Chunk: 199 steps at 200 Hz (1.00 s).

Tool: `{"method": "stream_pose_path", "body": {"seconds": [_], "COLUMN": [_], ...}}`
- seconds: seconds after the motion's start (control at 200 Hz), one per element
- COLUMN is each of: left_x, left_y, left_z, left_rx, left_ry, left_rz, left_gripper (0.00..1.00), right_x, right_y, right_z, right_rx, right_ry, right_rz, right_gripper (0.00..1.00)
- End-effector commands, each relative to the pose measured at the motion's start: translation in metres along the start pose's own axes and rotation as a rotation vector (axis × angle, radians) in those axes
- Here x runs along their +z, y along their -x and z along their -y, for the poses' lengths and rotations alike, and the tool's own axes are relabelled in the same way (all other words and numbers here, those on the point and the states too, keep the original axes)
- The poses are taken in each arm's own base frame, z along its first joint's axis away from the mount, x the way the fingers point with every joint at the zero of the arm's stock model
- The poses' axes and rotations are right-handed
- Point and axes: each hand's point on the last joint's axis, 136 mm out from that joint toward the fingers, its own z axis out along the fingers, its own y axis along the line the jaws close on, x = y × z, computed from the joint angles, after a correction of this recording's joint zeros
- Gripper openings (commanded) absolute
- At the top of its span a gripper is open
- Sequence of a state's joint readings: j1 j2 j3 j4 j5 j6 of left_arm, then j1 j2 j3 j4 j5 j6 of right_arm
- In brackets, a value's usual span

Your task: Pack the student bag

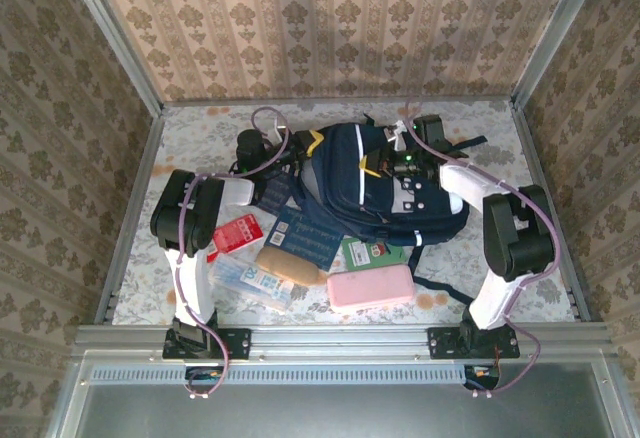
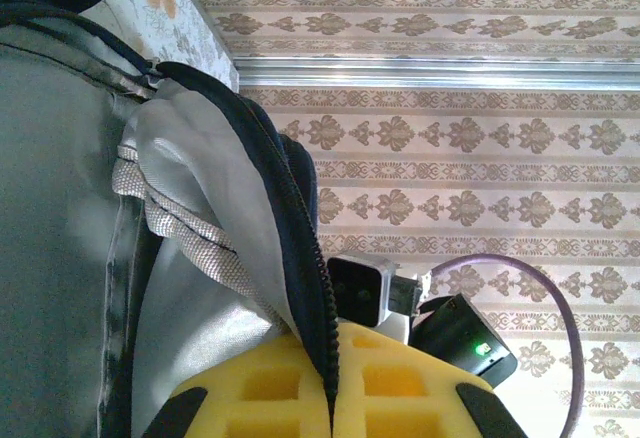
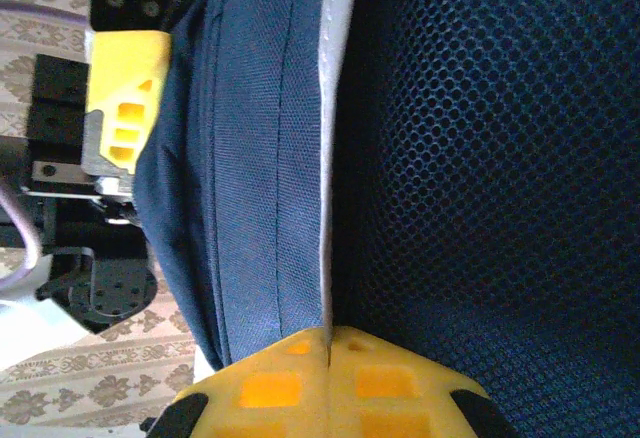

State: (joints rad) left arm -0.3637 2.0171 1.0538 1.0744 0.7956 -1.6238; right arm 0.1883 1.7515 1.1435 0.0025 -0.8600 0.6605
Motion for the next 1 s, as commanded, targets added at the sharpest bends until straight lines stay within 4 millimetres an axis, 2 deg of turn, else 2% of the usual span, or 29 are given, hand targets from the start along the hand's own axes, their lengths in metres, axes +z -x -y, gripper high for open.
{"method": "stream_pose_path", "body": {"seconds": [0.0,0.145,0.225,0.315,0.505,0.635,0.91,0.99], "left_x": [-0.005,-0.006,-0.006,-0.005,-0.001,0.001,0.000,0.000], "left_y": [0.003,0.002,0.002,0.002,-0.001,-0.003,-0.003,-0.003], "left_z": [0.007,0.007,0.008,0.012,0.026,0.028,0.024,0.023], "left_rx": [0.036,0.033,0.032,0.031,0.036,0.039,0.031,0.030], "left_ry": [-0.040,-0.040,-0.043,-0.055,-0.085,-0.088,-0.084,-0.083], "left_rz": [0.013,0.010,0.011,0.013,0.006,0.003,0.007,0.007], "left_gripper": [0.00,0.00,0.00,0.00,0.00,0.00,0.00,0.00], "right_x": [-0.026,-0.029,-0.025,-0.019,0.000,0.013,0.030,0.034], "right_y": [0.017,0.020,0.017,0.014,0.010,0.006,-0.001,-0.002], "right_z": [-0.051,-0.065,-0.065,-0.057,-0.029,-0.023,-0.031,-0.031], "right_rx": [-0.074,-0.060,-0.046,-0.035,0.007,0.020,0.008,0.007], "right_ry": [0.156,0.227,0.252,0.231,0.170,0.177,0.205,0.199], "right_rz": [0.066,0.065,0.047,0.035,0.001,-0.022,-0.066,-0.069], "right_gripper": [0.00,0.00,0.00,0.00,0.21,0.26,0.27,0.22]}}
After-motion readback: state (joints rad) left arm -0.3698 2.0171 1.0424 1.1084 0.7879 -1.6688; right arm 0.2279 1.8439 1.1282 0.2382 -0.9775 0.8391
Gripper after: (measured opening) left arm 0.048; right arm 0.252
